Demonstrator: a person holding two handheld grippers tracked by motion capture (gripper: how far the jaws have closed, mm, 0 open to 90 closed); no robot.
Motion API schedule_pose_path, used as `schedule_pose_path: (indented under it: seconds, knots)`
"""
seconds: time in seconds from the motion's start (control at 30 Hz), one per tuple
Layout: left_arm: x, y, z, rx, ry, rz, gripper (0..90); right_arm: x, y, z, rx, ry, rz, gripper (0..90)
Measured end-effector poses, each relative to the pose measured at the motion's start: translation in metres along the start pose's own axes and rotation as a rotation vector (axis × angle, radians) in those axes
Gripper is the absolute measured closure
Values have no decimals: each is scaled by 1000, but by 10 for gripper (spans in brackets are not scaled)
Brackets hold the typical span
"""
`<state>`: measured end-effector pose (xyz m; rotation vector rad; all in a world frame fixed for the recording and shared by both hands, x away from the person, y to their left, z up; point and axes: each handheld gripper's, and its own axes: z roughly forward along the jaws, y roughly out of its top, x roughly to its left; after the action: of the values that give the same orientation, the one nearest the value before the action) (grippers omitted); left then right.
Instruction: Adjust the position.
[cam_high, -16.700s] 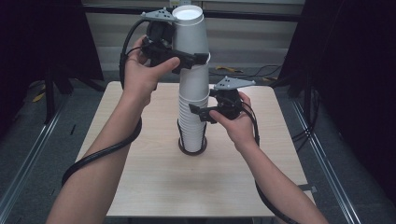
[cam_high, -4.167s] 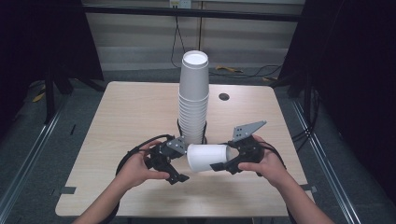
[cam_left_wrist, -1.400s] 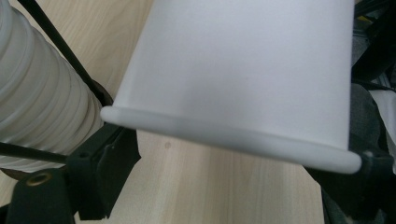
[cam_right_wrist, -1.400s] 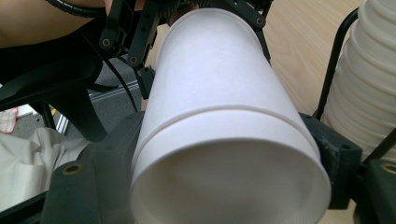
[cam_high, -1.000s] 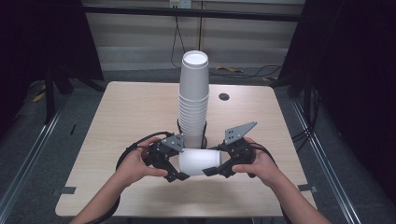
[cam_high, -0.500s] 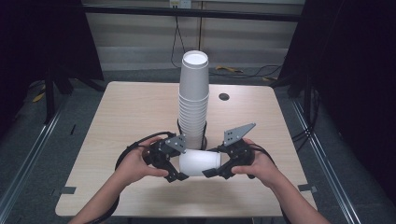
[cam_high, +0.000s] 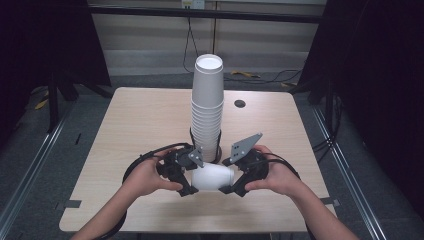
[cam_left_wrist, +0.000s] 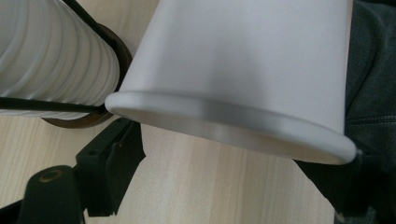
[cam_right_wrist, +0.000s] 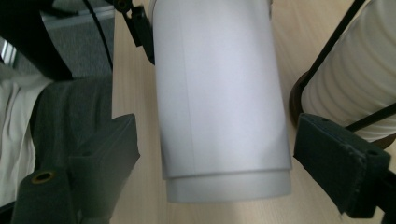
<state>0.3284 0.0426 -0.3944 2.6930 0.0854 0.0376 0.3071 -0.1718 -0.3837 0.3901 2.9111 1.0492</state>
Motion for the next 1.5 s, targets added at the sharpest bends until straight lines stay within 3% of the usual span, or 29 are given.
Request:
schedule_pose_path:
  seconds: [0.07,0.1,0.13,0.17,0.2,0.33,0.57,0.7,0.87,0.9,1.0,1.03,1.07,1.23,1.33,1.37,1.47,1.5]
  knots:
    - [-1,2,0,3,5,9,169,1,3,1,22,-4,-5,138]
    - [-3,4,2,-13,1,-10,169,2,7,3,66,-10,-21,139]
    - [-3,4,2,-13,1,-10,169,2,7,3,66,-10,-21,139]
    - [-2,7,0,18,-2,16,169,2,11,6,106,-15,-23,139]
    - [-3,8,1,22,1,14,169,2,12,7,124,-11,-28,139]
    - [-4,8,3,14,-5,1,169,4,21,8,170,-17,-58,141]
    - [-4,7,3,0,-8,-12,167,11,28,10,262,-29,-56,162]
    - [-8,8,6,-31,-12,-51,166,8,29,10,262,-21,-57,174]
    - [-6,8,5,-15,-15,-25,164,7,31,10,264,-2,-69,201]
    - [-8,8,6,-31,-15,-51,164,7,32,10,269,-7,-69,208]
    - [-9,8,7,-46,-16,-72,163,6,31,11,269,5,-63,216]
    - [0,10,1,51,-14,63,163,6,30,10,277,2,-50,218]
    - [-3,10,3,15,-16,30,163,5,30,11,280,5,-48,219]
    - [-6,11,3,-2,-26,6,162,4,27,15,288,13,-40,226]
    - [-5,12,3,16,-23,21,162,2,27,17,289,22,-55,230]
    - [-5,12,3,18,-25,28,163,3,27,18,291,18,-37,233]
    - [-6,11,3,16,-28,20,163,3,26,21,290,39,-38,240]
    - [-8,11,6,-20,-28,-14,163,4,26,21,310,34,-27,242]
